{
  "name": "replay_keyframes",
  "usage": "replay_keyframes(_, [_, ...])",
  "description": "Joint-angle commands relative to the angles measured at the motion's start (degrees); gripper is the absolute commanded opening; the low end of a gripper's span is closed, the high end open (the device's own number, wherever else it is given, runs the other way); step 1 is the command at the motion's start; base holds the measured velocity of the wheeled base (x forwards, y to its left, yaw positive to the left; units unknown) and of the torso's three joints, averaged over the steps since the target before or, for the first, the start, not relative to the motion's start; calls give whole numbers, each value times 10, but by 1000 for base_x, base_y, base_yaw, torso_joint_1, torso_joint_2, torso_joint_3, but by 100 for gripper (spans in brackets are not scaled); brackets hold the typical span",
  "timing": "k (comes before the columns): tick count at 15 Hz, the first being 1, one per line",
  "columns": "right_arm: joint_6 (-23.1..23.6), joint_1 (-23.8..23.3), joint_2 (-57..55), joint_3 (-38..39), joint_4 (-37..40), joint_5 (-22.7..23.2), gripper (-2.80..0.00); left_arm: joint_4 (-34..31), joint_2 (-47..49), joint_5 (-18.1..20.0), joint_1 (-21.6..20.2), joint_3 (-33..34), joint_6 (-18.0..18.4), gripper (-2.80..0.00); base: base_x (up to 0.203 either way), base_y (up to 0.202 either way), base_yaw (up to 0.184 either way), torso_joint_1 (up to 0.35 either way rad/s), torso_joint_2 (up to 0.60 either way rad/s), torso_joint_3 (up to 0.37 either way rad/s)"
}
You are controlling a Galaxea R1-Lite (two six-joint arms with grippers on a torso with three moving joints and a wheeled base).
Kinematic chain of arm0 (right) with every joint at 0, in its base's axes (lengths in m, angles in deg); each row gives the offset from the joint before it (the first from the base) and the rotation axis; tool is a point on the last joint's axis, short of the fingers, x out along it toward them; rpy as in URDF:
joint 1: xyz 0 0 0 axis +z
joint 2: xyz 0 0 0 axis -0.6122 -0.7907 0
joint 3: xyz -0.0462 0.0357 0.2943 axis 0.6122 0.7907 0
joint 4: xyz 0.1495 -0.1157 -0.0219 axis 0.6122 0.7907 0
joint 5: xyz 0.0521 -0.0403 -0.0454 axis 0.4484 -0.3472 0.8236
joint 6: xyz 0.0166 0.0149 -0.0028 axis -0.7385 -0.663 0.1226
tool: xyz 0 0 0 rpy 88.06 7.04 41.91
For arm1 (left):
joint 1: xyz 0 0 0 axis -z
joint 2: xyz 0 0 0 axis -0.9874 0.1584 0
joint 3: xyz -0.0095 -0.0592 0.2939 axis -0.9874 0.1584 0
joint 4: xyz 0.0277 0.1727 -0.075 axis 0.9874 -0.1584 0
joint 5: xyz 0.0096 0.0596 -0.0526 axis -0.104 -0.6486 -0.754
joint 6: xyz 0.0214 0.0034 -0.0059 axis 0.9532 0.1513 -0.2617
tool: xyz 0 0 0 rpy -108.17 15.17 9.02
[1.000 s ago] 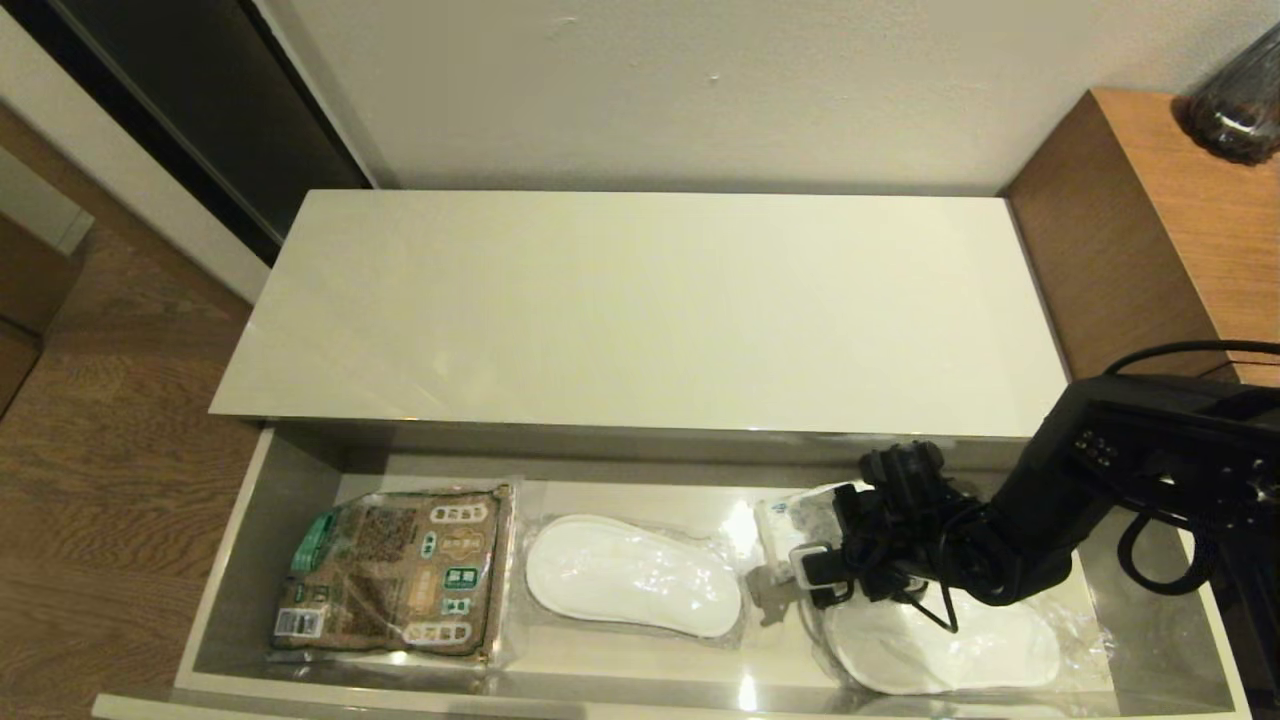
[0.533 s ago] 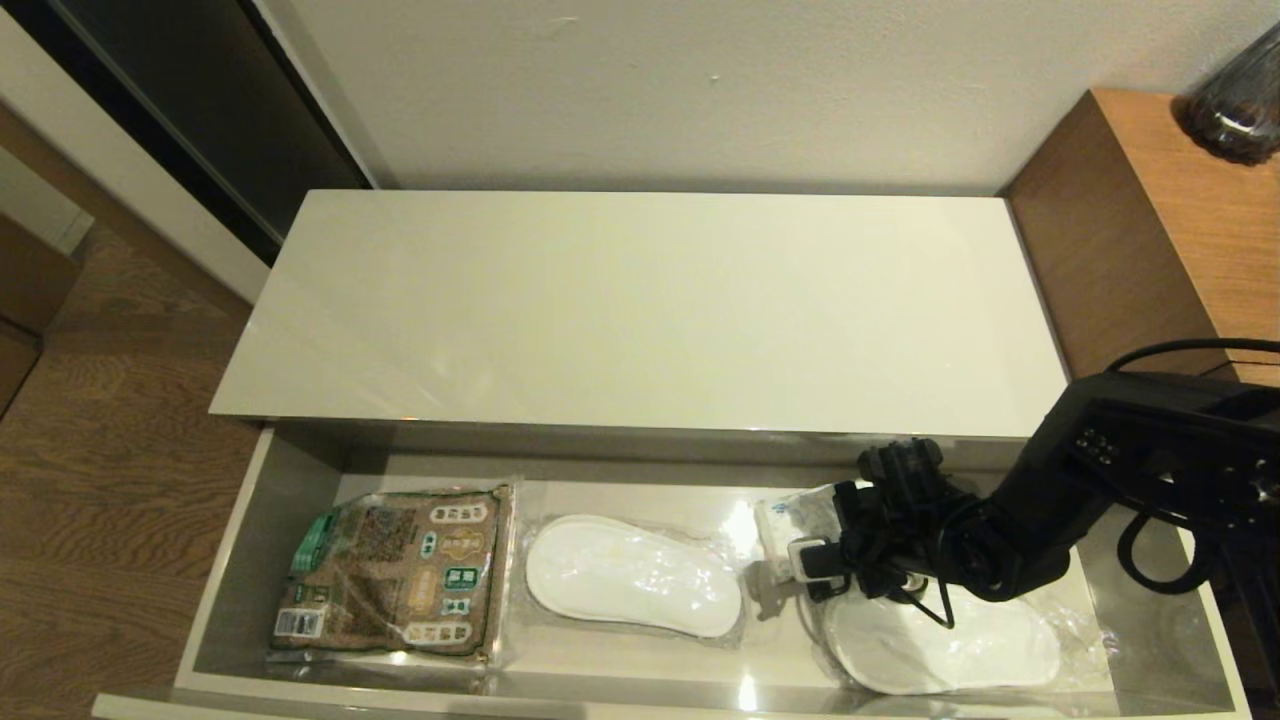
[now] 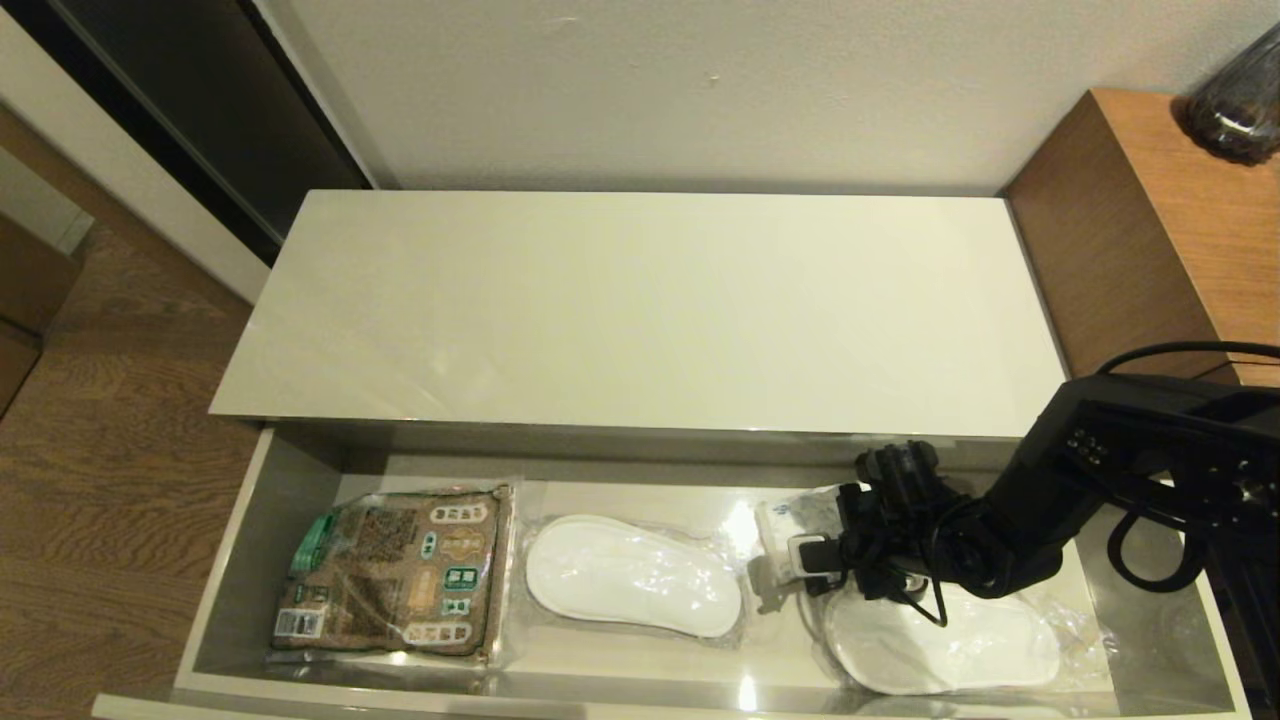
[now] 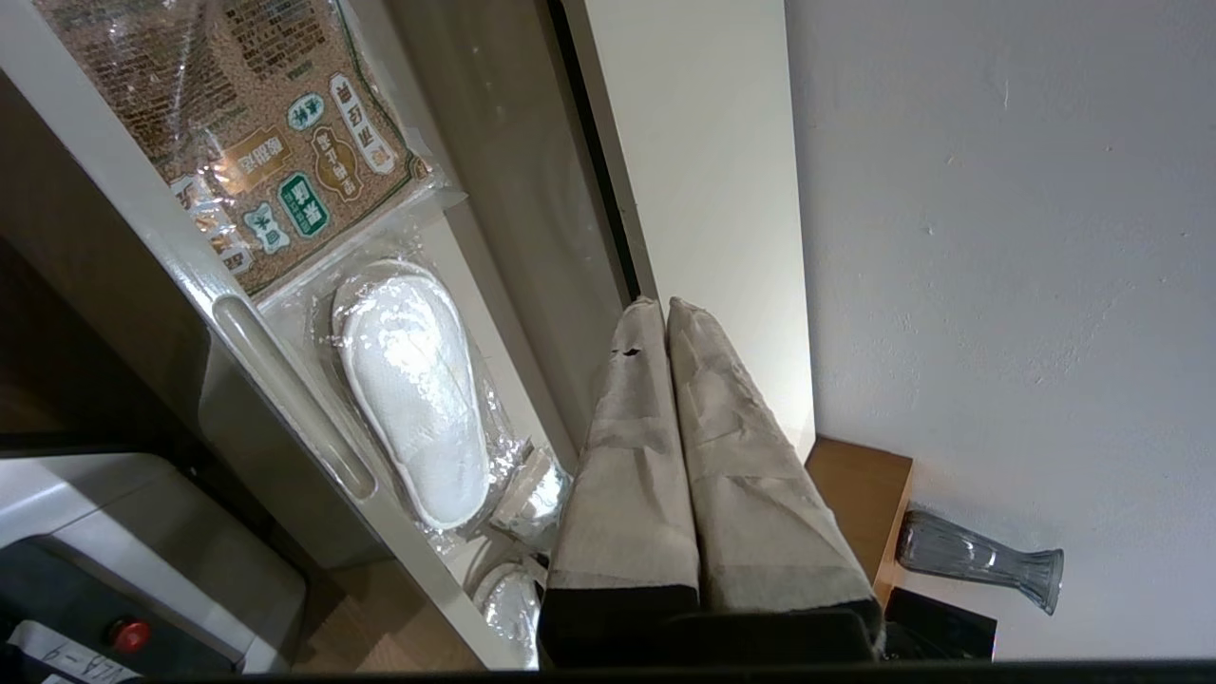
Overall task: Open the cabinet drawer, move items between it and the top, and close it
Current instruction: Take out the tissue from the drawer
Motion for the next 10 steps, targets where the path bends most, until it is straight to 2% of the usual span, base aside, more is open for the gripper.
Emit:
replay_keyframes(1, [0, 0, -8, 1, 3, 1, -280, 0, 1, 0, 0, 0, -5, -280, 0, 0, 0, 0, 0, 0])
replay_keyframes(4, [-21, 0, -10, -1, 3, 0, -280, 0, 1, 0, 0, 0, -5, -280, 0, 0, 0, 0, 0, 0])
replay_keyframes(10, [-25, 0, 1, 0, 2, -1, -280, 0, 1, 0, 0, 0, -5, -280, 0, 0, 0, 0, 0, 0])
